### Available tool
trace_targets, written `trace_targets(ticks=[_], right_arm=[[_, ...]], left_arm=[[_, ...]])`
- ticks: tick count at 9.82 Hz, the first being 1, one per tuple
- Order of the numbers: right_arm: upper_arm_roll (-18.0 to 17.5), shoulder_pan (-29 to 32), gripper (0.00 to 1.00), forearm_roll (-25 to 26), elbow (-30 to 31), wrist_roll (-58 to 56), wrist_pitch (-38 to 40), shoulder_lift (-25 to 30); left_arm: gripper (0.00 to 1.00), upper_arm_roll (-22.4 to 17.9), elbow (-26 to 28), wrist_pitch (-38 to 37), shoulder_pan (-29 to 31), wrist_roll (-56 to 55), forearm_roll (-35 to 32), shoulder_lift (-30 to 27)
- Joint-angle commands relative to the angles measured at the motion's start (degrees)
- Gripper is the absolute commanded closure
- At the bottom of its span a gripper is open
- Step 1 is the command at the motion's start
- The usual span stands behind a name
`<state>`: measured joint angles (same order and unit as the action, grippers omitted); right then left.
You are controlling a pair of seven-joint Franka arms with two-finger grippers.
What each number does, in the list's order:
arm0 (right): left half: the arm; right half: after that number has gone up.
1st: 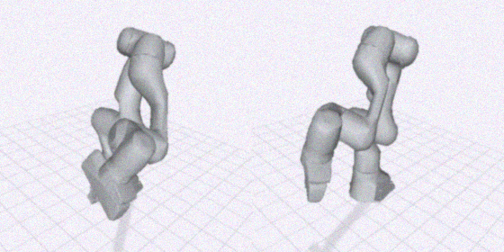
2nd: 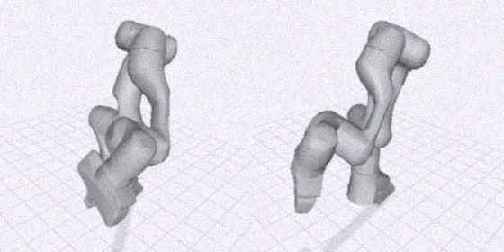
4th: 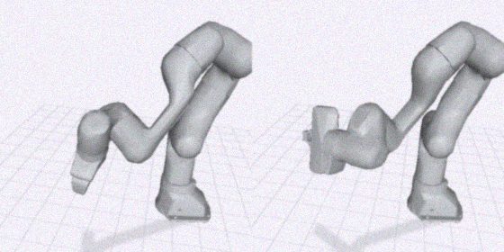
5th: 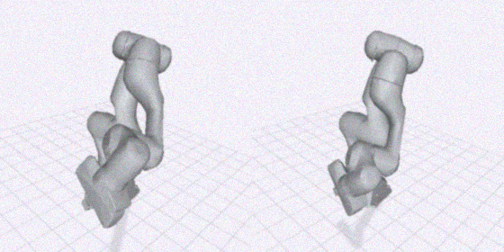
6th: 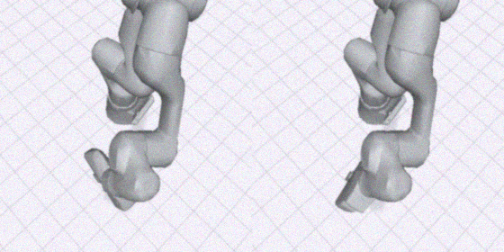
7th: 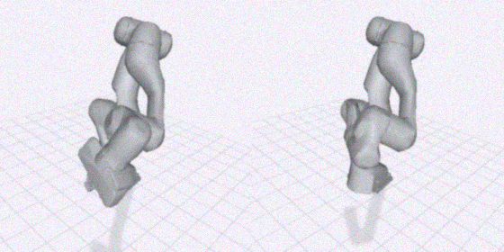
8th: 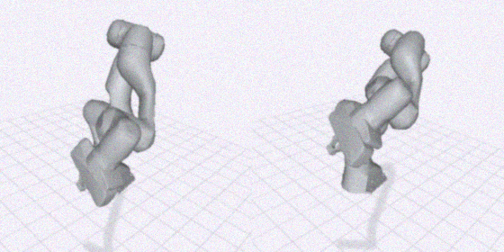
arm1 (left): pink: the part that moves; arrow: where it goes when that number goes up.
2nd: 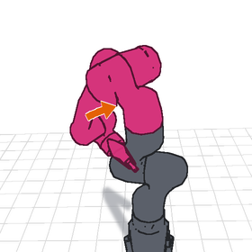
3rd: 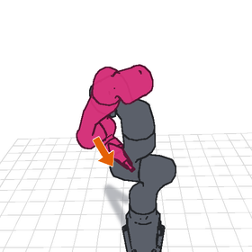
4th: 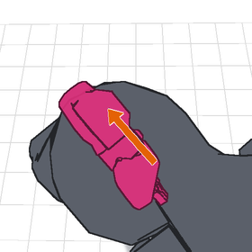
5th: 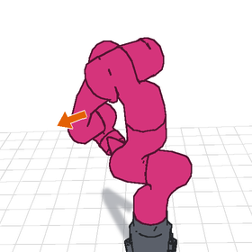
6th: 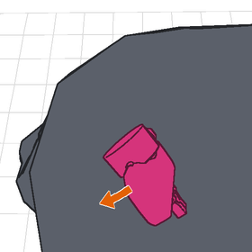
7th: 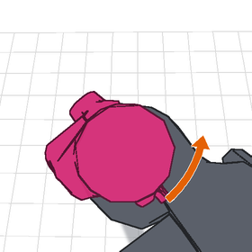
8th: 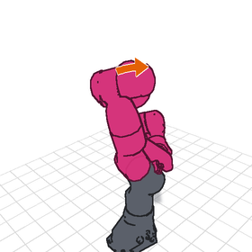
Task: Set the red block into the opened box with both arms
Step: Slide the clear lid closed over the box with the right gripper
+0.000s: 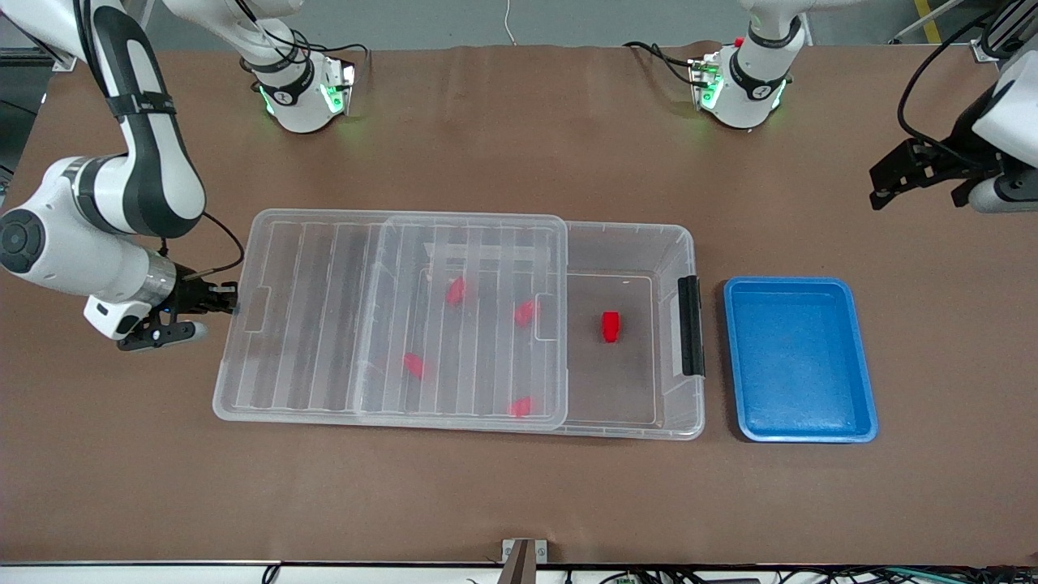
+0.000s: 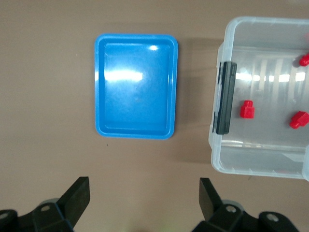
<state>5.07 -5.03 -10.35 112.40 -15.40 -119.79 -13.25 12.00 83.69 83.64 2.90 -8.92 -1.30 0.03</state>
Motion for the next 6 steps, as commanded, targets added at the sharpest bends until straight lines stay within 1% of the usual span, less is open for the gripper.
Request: trace_targets(ticks=[1,3,6], right_arm=[[0.12,-2.87,1.0,-4.04,1.51,0.2,-0.88,1.21],[0.12,-6.73,1.0,-4.59,1.24,3.86,-1.75,0.86],[0.12,-12.62,1.0,-4.59,0.02,10.54,-4.21,-1.33]], left_arm=[[0.0,-1.54,7.7,0.73,-0.01,0.84,2.27,-4.25],[0.0,-0.93,7.19,-0.32,-0.18,0.75,2.18,-4.34],[0.0,-1.01,7.18,-0.85,-0.01,0.75,1.83,-4.34]])
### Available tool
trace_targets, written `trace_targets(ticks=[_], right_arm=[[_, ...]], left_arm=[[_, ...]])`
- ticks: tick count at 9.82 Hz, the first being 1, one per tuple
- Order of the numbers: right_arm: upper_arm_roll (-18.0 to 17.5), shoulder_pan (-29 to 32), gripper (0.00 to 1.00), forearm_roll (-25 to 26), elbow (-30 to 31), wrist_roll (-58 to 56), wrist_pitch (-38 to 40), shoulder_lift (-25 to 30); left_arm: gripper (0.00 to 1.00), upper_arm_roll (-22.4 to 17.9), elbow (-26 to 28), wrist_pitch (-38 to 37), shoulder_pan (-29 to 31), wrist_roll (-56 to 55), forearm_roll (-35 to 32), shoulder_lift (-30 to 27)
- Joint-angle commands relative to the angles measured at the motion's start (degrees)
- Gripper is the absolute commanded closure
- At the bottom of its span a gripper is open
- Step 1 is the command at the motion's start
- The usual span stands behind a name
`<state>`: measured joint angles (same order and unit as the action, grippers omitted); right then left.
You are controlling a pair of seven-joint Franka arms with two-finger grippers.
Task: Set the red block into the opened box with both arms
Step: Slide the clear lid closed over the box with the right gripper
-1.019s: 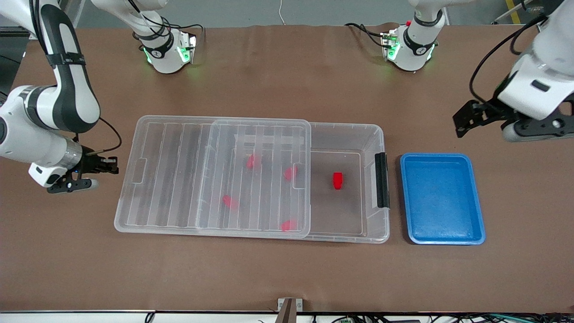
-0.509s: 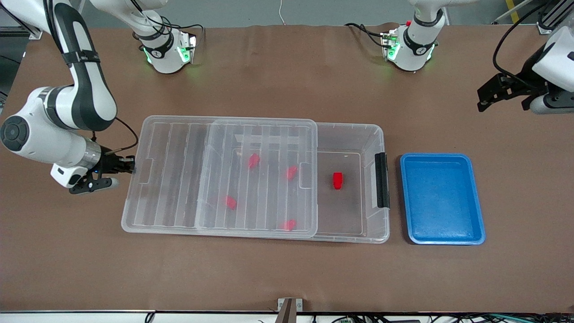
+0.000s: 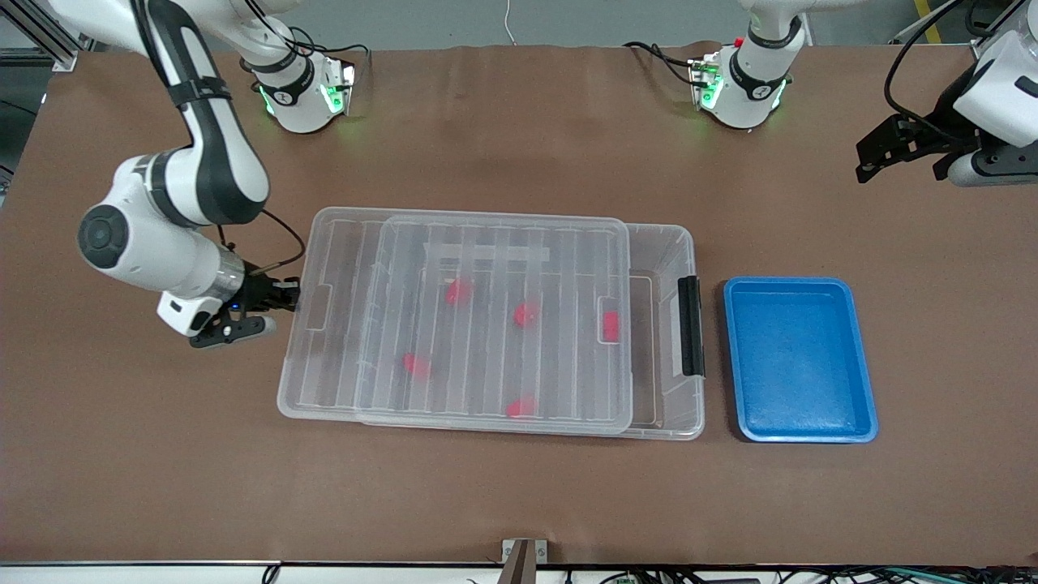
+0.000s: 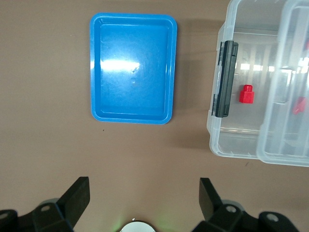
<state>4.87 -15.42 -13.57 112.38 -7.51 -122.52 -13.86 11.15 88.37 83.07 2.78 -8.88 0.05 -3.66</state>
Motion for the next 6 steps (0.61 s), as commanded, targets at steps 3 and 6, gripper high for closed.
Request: trace_targets(ticks=[3,6], right_arm=[[0.31,-5.05,1.0,-1.29,-1.99,5.4,-1.49,-2.66],[0.31,-5.06,1.0,-1.29,-2.08,5.4,-1.49,-2.66]], left_arm=[[0.0,0.01,1.73,-1.33,-0.14,0.62,0.56,-0.65],[0.0,0.1,1.55,-1.33,-0.31,0.71,0.39,-0.65]])
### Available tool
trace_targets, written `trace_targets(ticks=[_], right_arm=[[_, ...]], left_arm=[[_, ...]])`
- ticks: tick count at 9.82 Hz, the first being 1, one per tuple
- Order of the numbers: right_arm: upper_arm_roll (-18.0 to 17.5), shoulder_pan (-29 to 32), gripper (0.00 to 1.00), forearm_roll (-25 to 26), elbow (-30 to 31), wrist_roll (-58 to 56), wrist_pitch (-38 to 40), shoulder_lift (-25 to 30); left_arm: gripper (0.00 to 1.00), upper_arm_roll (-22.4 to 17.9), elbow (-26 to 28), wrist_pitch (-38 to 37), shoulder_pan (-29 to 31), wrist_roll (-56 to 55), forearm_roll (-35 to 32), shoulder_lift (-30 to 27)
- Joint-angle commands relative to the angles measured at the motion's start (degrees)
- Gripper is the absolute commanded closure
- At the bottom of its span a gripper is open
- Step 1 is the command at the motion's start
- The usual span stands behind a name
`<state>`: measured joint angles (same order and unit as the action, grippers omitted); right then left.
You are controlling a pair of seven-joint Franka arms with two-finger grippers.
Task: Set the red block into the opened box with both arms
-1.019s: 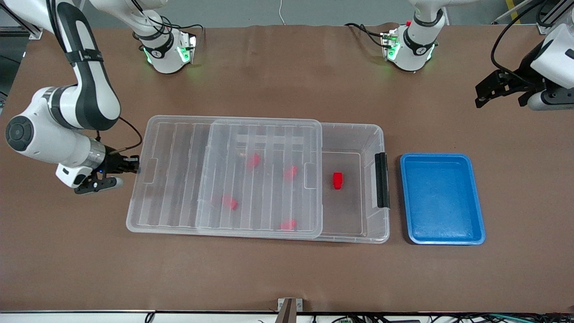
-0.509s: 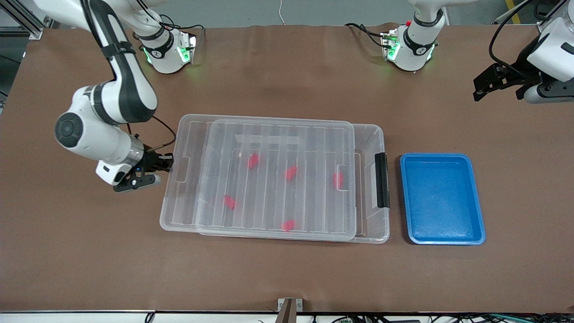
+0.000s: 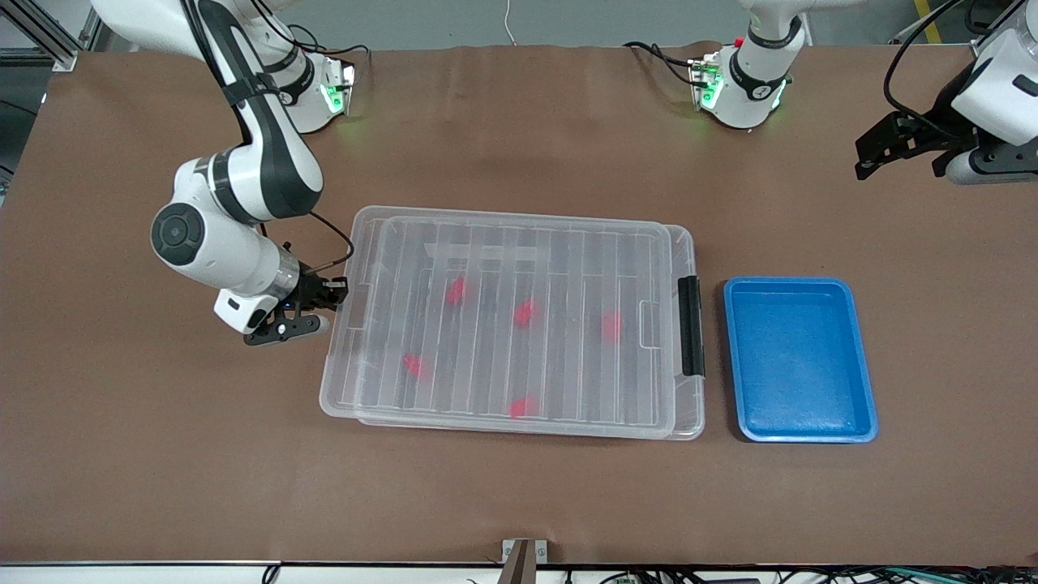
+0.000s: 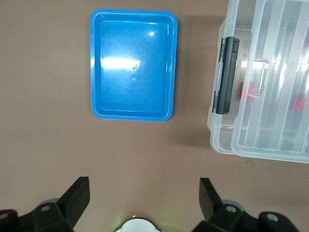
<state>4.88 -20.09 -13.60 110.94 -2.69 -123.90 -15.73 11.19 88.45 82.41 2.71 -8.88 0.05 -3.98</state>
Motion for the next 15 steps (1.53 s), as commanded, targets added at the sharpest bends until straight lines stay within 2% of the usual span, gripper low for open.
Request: trace_targets(ticks=[1,2,4,6,7,9,10,12,13,15], right_arm=[[0.39,0.31,0.82,-0.99,-1.59,0.58,0.67,-0.71],[1.7,1.88,0.01,0.06,-2.91,1.36,4.07,0.08],[3.28,8.1,0.0,3.91,-6.86,2.24,10.84,4.02],[3.21,12.68,0.0,9.26,-10.46,4.79,18.73,9.81],[1.81,15.66,0.0,12.34,-12.74,6.8,25.66,12.19],[-6.25,25.58,0.0,12.55,-13.55,7.26,27.65,17.29],[-5.42,25.8,0.0,12.64,-15.64,6.91,29.83,18.88],[-0.25,23.7,0.0,12.64,-27.2,6.56,42.89,18.46],[0.04,23.52,0.0,12.72,-29.61,6.73,44.69,18.28],[0.74,22.29,0.0,13.42,-29.55,7.0,44.19,17.23]], left_arm=[[0.0,0.06,1.46,-0.68,-0.25,0.79,0.39,-0.33],[0.0,0.32,1.46,-0.85,-0.25,0.71,0.47,-0.33],[0.0,0.41,0.16,-3.3,-0.25,0.62,0.39,-0.24],[0.0,0.41,-0.03,-3.57,-0.07,0.79,0.47,-0.15],[0.0,0.41,-0.2,-3.49,0.02,0.79,0.39,-0.15],[0.0,0.41,-0.47,-3.58,0.02,0.79,0.3,-0.06],[0.0,0.41,-0.56,-3.49,0.02,0.79,0.3,0.11],[0.0,0.32,-0.99,-3.49,0.11,0.62,0.04,0.46],[0.0,0.41,-1.78,-3.57,0.11,0.53,0.03,0.64],[0.0,0.32,-1.88,-3.58,0.19,0.62,0.03,0.64]])
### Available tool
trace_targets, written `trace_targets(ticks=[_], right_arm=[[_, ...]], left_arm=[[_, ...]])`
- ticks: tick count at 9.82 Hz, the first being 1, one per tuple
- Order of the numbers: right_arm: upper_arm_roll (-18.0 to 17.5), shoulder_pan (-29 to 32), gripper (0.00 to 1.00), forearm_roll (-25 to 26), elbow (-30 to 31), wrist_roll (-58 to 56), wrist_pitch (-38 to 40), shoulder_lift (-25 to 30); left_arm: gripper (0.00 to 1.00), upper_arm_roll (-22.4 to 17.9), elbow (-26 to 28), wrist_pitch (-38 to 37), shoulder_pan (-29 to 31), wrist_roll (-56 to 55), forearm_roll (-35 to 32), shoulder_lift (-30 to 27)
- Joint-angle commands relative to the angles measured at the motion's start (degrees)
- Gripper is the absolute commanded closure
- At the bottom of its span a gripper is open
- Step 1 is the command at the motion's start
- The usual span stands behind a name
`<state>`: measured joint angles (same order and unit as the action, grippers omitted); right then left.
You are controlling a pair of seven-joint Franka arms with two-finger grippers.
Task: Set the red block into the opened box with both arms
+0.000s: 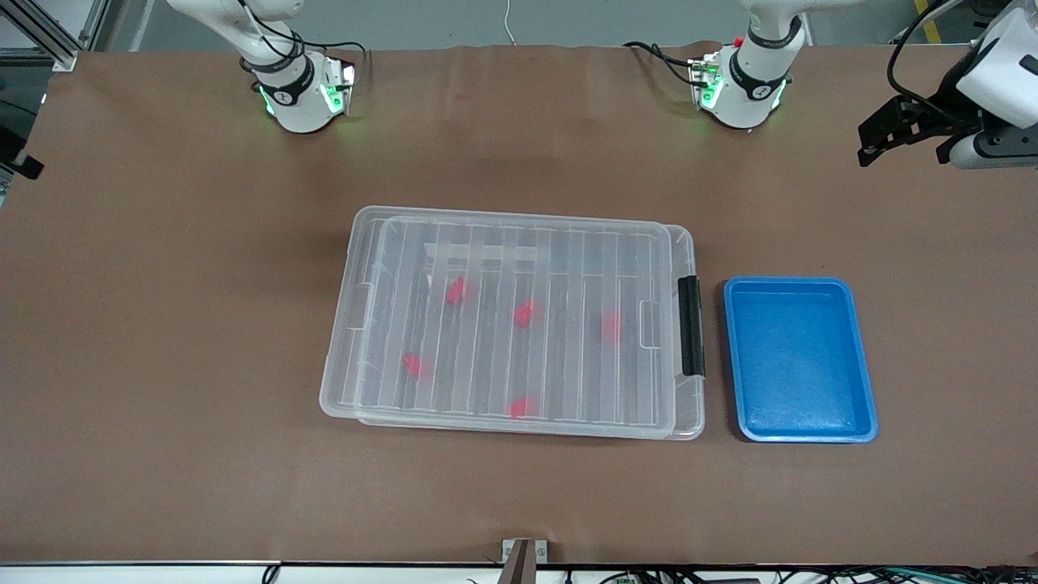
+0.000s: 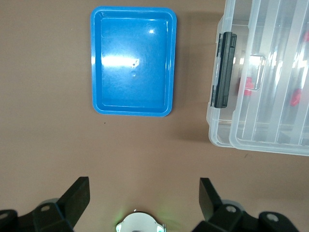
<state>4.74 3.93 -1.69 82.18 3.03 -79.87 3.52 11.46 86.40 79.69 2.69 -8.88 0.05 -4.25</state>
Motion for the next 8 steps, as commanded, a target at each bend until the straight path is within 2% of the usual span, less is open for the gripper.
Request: trace_targets(ticks=[1,8], right_arm=[[0.88,-2.26,0.0,1.86,0.17,1.62,-0.89,-2.72],[1.06,-1.73,0.0,1.16,0.7,1.45,-1.78,-2.82]], left_arm=[[0.0,0.05,0.09,-0.85,0.12,0.62,0.03,0.91],[0.0,-0.21,0.17,-1.73,0.21,0.53,0.21,0.91]])
